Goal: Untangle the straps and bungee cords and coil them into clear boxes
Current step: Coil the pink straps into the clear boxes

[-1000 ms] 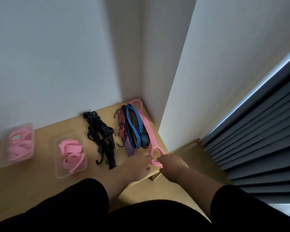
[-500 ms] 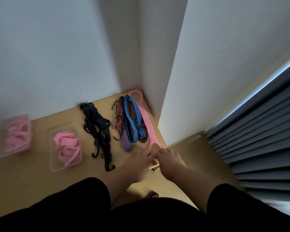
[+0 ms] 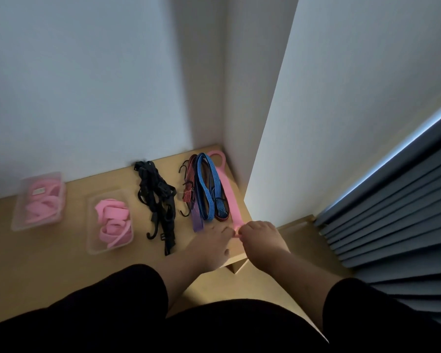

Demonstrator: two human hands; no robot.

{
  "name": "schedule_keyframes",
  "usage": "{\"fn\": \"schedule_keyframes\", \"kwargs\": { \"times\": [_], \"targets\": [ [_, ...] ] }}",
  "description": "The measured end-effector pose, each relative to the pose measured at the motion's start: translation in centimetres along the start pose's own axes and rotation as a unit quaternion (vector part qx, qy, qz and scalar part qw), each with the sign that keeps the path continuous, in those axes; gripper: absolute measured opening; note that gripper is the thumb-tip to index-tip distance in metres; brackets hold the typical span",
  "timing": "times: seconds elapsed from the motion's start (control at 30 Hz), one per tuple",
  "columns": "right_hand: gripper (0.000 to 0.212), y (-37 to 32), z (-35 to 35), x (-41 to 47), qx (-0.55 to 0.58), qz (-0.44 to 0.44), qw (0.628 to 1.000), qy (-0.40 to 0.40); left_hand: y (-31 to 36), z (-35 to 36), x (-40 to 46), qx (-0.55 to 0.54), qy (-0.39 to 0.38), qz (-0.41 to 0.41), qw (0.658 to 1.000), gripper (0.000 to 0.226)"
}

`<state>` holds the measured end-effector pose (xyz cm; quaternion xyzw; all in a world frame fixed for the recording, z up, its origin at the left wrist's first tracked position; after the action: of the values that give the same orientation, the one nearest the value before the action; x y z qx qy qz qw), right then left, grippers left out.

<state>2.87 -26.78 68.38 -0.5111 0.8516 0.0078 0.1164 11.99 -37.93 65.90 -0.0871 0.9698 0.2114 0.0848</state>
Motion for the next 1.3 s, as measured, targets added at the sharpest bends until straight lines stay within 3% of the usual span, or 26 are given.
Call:
{"fn": "schedule_keyframes", "kwargs": {
  "times": [0.17,0.27,0.5,0.73,0.97,1.07,1.17,1.3],
  "targets": [
    [0.02,-0.2,-5.7,1.3,0.06,-0.01,0.99,0.126,-0.7,-4.5,0.9,-0.127,0.123,-0.076,0.981,0.03],
    [0.015,-1.0,-10.5,2.0,0.081,-0.043,0.974,0.208,-1.4,-7.7,1.6,-0.169,0.184,-0.107,0.962,0.039],
    [0.02,-2.9,-19.3,3.1,0.162,-0.083,0.94,0.289,-1.3,-14.4,2.1,-0.245,0.246,-0.097,0.933,0.023],
    [0.016,-3.8,-26.0,3.3,0.178,-0.127,0.906,0.362,-1.0,-17.7,1.7,-0.298,0.257,-0.108,0.913,0.008],
    [0.031,-4.6,-27.5,2.9,0.166,-0.214,0.888,0.372,-1.0,-21.0,0.9,-0.438,0.293,-0.09,0.845,0.025],
    [0.024,-5.0,-25.8,2.7,0.128,-0.258,0.885,0.365,-0.9,-21.7,0.7,-0.563,0.272,-0.058,0.778,0.017],
    [0.016,-5.0,-23.4,2.8,0.093,-0.281,0.886,0.357,-1.3,-21.9,0.5,-0.62,0.243,-0.06,0.744,0.025],
    [0.017,-4.7,-21.5,2.9,0.075,-0.293,0.886,0.352,-2.0,-22.2,-0.1,-0.708,0.21,-0.05,0.673,0.03]
  ]
}}
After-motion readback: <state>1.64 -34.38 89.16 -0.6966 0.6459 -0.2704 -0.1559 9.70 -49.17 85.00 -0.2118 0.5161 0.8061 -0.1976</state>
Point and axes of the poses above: each hand's wrist, its own x-axis towards the middle knuckle, its own z-axis out of the palm, y = z × x, the point moved 4 cm from there along x, towards the middle knuckle, and after that the axes turned 3 degrees about -x, right-handed, at the moved point
